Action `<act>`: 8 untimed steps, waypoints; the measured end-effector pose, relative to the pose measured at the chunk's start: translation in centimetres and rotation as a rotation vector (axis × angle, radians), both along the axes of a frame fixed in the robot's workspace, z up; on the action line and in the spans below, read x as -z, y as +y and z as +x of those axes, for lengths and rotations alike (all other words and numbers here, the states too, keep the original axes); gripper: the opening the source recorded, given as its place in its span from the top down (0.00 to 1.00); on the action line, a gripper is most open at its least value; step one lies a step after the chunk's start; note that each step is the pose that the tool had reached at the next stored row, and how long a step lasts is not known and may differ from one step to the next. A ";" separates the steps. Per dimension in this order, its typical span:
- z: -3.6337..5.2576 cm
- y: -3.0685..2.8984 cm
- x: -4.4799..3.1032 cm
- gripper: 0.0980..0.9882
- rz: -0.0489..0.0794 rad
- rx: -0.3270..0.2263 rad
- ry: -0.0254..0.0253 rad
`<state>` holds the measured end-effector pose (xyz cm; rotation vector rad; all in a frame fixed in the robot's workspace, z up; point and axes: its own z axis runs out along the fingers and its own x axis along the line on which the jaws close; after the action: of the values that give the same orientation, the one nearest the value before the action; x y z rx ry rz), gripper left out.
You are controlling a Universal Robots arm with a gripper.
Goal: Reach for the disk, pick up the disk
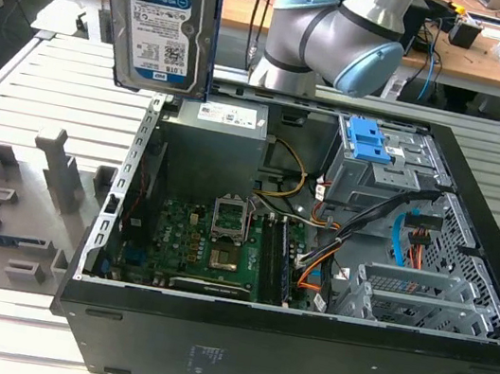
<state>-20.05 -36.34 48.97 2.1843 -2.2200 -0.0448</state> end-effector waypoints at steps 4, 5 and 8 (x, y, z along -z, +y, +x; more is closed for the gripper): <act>2.00 0.04 0.00 0.70 0.000 0.000 0.0002; 2.36 0.05 0.00 0.70 0.000 0.000 0.0002; 3.78 0.08 0.00 0.70 0.000 0.000 0.0003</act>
<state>-16.26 -36.26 48.97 2.1841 -2.2199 -0.0452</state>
